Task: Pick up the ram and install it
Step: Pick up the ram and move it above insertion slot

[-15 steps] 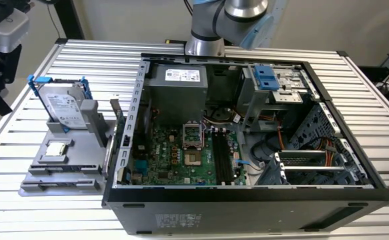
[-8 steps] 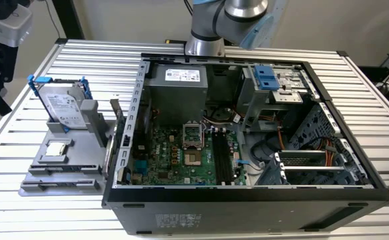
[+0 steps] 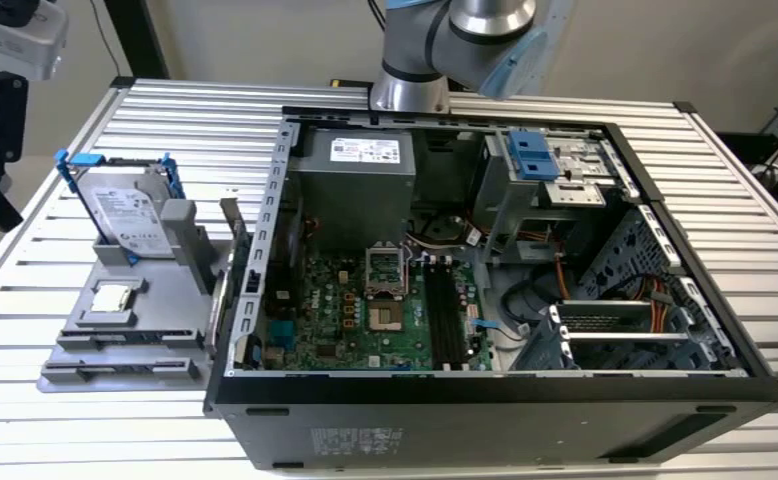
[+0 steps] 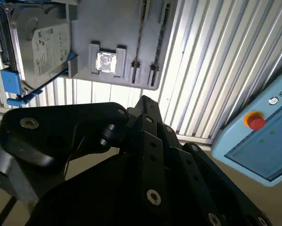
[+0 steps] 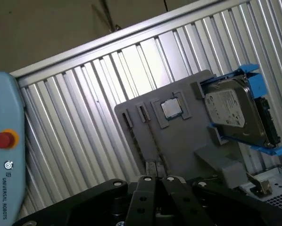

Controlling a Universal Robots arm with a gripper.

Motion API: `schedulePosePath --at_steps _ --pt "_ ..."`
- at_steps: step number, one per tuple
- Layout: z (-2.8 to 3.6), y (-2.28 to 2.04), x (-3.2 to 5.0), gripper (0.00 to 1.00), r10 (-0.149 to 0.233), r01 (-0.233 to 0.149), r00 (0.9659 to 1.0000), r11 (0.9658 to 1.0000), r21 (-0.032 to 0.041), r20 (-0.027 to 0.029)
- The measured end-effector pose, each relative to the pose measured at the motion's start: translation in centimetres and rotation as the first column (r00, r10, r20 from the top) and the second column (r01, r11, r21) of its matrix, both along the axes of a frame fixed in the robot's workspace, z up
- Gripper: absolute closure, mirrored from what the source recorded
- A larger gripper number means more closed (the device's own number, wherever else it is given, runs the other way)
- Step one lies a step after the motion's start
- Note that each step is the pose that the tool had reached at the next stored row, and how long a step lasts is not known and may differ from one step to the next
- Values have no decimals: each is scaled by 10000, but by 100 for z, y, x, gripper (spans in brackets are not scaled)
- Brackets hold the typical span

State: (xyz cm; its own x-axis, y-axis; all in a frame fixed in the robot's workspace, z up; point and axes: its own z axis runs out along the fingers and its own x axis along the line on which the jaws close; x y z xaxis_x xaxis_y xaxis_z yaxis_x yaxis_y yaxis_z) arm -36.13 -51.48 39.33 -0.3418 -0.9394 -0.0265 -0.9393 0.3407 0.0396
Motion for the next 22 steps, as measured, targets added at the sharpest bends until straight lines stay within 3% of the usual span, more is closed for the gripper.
schedulePosePath --at_steps 5,8,11,16,19,22 --pt "0 0 0 100 903 -903 9959 9959 -2 41" --pt "0 0 0 100 1455 -1455 9893 9894 -6 70" --pt "0 0 0 100 1991 -1991 9800 9800 -7 81" --pt "0 0 -1 100 2868 -2868 9580 9580 -11 93" --pt "0 0 0 100 3386 -3386 9409 9409 -14 106" --pt "0 0 0 100 3894 -3894 9210 9211 -17 113"
